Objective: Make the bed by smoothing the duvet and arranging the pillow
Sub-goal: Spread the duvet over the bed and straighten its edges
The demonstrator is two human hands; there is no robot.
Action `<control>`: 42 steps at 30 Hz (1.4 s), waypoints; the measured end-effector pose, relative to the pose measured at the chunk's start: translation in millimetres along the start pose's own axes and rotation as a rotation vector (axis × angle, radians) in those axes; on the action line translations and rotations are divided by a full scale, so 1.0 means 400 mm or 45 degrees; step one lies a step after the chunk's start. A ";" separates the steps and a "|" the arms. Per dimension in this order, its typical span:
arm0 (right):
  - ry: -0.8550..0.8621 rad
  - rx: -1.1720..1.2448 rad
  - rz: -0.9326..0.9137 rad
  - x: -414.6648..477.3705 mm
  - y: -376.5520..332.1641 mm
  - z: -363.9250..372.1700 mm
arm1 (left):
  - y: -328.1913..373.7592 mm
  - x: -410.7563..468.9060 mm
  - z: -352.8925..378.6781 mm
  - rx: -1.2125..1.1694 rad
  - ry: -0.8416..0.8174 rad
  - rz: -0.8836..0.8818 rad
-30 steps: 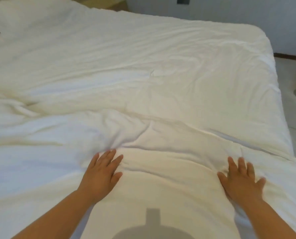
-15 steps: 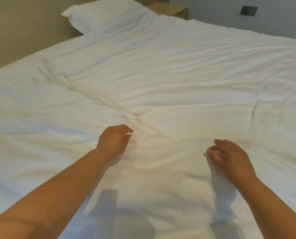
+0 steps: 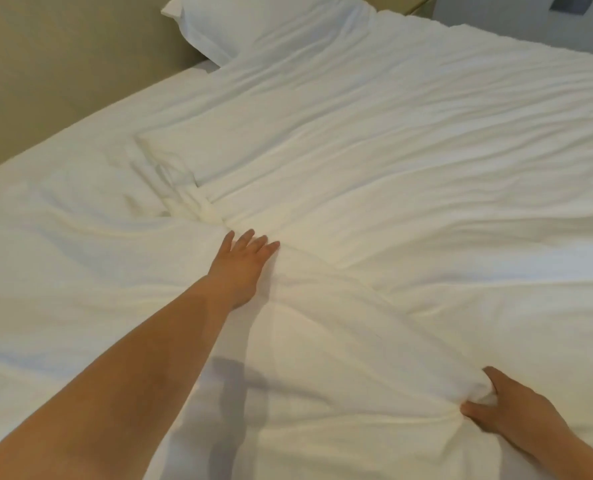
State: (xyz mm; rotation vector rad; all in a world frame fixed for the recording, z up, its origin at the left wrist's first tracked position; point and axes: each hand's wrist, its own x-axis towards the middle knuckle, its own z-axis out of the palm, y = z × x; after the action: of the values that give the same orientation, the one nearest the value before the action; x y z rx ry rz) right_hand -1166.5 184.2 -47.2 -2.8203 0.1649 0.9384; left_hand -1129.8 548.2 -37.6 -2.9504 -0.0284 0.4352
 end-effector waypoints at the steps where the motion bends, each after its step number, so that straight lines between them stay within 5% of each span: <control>1: -0.003 0.057 0.000 0.006 -0.009 -0.005 | -0.022 0.020 0.005 -0.012 -0.097 -0.015; 5: 0.220 0.279 -0.030 0.010 -0.045 -0.051 | -0.056 0.057 0.018 0.047 -0.177 0.020; 9: 0.752 0.263 -0.245 0.048 -0.143 -0.231 | -0.182 0.133 -0.095 -0.258 0.530 -0.257; 12: 0.837 0.272 -0.112 0.131 -0.209 -0.331 | -0.234 0.227 -0.225 -0.235 0.840 -0.285; 15: 0.876 0.194 0.057 0.224 -0.230 -0.323 | -0.206 0.317 -0.213 -0.207 0.747 -0.180; 19: 0.748 -0.048 0.039 0.310 -0.236 -0.206 | -0.175 0.371 0.024 -0.099 0.534 -0.077; 23: 0.707 -0.102 -0.113 0.376 -0.209 -0.112 | -0.144 0.372 0.128 -0.222 0.315 -0.190; 27: 0.461 -0.146 -0.013 0.358 -0.212 -0.136 | -0.142 0.362 0.080 -0.264 0.187 -0.322; 32: 0.429 -0.204 -0.023 0.257 -0.239 -0.150 | -0.131 0.181 0.114 -0.381 0.470 -0.231; 36: 0.409 -0.174 -0.172 0.122 -0.257 -0.107 | -0.131 -0.044 0.128 -0.442 0.136 -0.473; 42: 0.289 -0.241 -0.408 -0.073 -0.246 -0.033 | -0.123 -0.296 0.141 -0.407 -0.143 -0.531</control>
State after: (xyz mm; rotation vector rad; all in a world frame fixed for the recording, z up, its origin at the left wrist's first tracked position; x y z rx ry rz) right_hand -1166.7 279.6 -7.2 -2.9923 -0.3575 0.5913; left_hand -1259.4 600.4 -49.3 -3.0931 -0.7776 0.5743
